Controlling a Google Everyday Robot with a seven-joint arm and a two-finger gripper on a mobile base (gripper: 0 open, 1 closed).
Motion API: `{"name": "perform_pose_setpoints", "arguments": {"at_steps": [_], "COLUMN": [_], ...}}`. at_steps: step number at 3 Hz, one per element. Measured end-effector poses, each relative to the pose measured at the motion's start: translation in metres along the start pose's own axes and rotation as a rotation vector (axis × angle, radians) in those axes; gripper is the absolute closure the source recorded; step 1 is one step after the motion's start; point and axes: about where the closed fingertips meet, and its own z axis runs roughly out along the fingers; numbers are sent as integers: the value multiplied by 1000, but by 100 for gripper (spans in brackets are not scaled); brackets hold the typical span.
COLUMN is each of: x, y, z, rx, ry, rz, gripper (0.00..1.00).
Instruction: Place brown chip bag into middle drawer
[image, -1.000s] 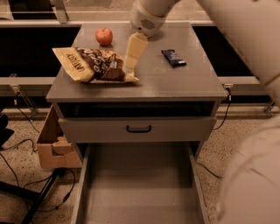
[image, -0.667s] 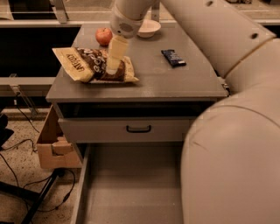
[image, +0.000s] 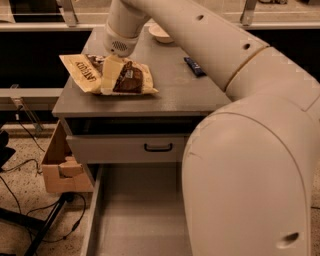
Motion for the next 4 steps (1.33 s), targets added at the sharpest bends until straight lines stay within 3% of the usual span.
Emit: {"name": "perform_pose_setpoints", "arguments": {"at_steps": [1, 3, 4], "x": [-4, -4, -4], "y": [13, 14, 15], "z": [24, 29, 31], "rx": [-32, -39, -43], "ry": [2, 4, 5], "rz": [10, 8, 7], "gripper": [38, 83, 100]}}
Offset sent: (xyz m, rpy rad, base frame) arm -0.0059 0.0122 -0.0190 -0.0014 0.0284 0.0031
